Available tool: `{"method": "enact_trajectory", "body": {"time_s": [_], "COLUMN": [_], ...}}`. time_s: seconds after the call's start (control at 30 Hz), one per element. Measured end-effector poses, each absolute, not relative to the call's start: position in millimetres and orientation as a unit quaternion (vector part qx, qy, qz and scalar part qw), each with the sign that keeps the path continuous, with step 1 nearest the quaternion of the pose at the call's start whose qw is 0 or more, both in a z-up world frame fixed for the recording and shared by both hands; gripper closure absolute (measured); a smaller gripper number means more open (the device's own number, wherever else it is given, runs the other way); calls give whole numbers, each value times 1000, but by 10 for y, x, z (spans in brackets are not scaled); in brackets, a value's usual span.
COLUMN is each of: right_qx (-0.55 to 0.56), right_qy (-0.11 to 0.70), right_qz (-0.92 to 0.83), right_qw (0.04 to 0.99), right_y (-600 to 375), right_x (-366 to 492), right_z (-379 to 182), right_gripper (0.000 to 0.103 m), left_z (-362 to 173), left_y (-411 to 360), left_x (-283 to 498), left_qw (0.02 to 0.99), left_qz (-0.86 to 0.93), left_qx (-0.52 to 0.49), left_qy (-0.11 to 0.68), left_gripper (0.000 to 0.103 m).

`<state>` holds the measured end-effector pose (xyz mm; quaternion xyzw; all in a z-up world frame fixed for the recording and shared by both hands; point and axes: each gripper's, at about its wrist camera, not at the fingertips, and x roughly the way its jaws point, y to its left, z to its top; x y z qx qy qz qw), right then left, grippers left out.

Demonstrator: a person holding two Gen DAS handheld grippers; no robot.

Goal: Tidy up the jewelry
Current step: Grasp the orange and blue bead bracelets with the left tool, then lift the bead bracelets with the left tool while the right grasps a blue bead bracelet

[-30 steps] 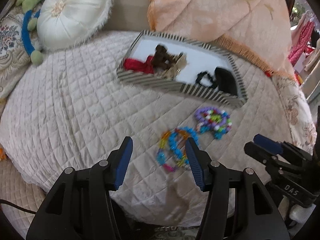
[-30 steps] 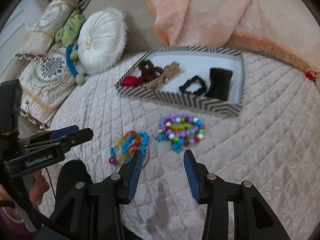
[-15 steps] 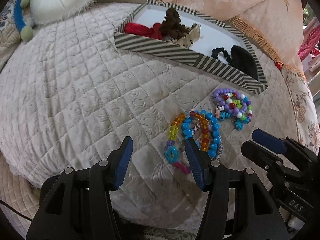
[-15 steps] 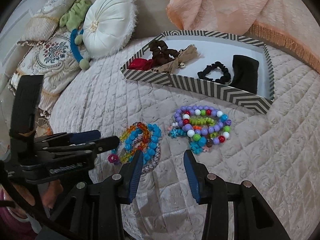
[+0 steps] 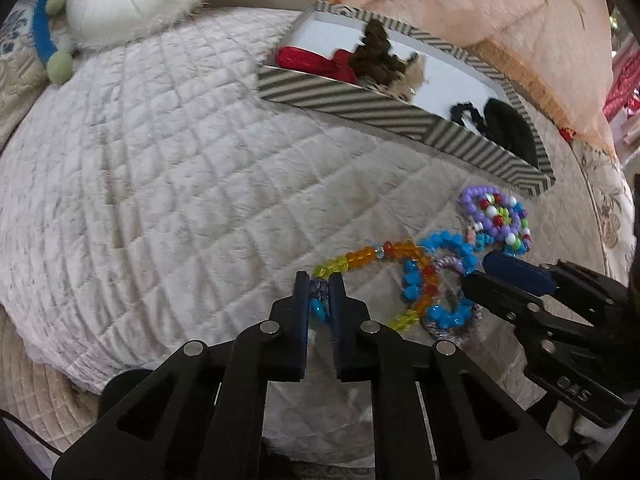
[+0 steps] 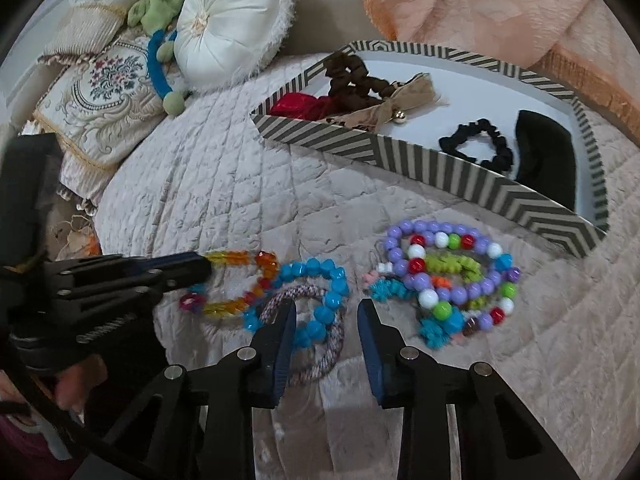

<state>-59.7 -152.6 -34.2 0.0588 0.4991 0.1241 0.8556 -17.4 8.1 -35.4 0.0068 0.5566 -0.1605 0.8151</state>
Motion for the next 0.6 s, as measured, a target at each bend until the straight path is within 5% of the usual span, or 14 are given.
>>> {"method": "enact_trajectory", "body": {"time_s": [0.2, 0.6], "right_qx": [64, 72], "right_qy": [501, 434], "right_qz": [125, 141], "right_qw": [854, 887], "right_y": [-1557, -1626], "right_x": [-501, -772], "right_z": [-410, 278], "right_gripper": [92, 93], "left_z": [-289, 65], "left_y": [190, 159], "left_x": [-170, -231], "left_qw": [817, 830], "left_qz": [-158, -175], "left_qx": [-10, -30], "left_qy": [554, 529], "left_gripper": [95, 95]}}
